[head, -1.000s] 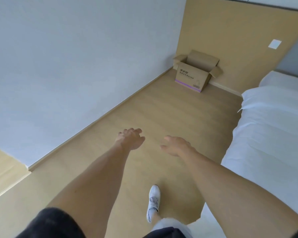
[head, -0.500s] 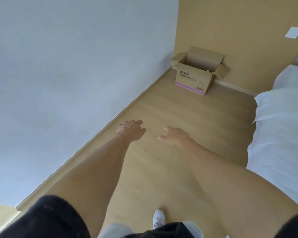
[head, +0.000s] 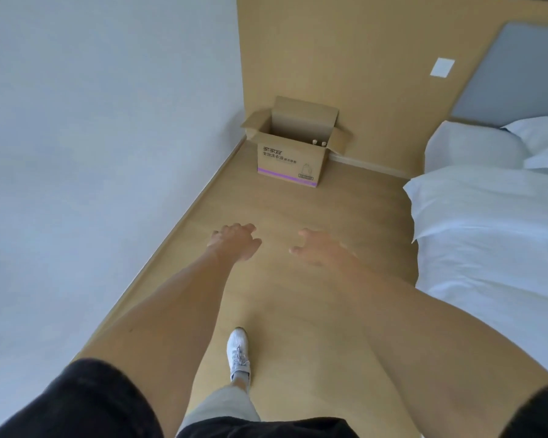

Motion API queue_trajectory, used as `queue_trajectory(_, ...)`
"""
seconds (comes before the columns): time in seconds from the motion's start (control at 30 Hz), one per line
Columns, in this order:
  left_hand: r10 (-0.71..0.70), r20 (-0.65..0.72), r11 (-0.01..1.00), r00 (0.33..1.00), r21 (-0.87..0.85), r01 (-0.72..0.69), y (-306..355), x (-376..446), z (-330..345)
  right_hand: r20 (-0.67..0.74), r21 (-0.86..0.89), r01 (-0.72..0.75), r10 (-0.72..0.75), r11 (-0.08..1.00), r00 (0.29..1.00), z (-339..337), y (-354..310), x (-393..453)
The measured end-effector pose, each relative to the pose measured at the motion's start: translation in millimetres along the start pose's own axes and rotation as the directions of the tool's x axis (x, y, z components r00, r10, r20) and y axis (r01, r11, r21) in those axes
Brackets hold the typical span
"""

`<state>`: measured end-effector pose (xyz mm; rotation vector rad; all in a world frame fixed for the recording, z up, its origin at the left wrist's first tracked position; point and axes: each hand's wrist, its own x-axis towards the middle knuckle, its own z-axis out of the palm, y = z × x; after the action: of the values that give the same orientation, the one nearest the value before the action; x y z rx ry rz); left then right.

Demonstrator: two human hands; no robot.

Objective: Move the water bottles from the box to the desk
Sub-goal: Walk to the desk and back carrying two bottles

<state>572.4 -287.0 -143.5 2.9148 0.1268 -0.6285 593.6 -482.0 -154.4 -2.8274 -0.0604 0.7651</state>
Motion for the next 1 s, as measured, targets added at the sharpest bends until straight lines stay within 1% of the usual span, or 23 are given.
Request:
queue_trajectory(0.2,0.087,-0.009,0.996,0.996,0.005,-0.087,-3.8,137.6,-72.1,-0.017,0.014,-0.096,0.096,0.995,0.995,-73.6,-23.1,102.5)
queue_trajectory(0.3,0.115,-0.008,0.993,0.993,0.013,-0.115,-6.5,197.3,-105.3,-0.018,0.031,-0.118,0.118,0.993,0.993,-104.1,-34.3,143.6)
queue_trajectory(0.53,0.166,0.031,0.985,0.986,0.048,-0.167,-0.1,313.1,-150.6,-0.023,0.089,-0.157,0.159,0.984,0.987,-161.2,-45.0,239.0)
queue_trajectory(0.67,0.178,0.028,0.982,0.984,0.055,-0.179,11.0,380.5,-170.6,-0.029,0.074,-0.158,0.161,0.985,0.987,-191.9,-42.5,303.8)
queue_trajectory(0.83,0.161,0.029,0.984,0.987,0.068,-0.162,25.7,479.3,-202.1,-0.034,0.118,-0.123,0.127,0.985,0.991,-229.1,-35.9,405.0)
queue_trajectory(1.0,0.128,0.031,0.991,0.991,0.043,-0.129,50.7,581.6,-242.7,0.010,0.124,-0.101,0.101,0.987,0.995,-281.3,-20.8,512.7)
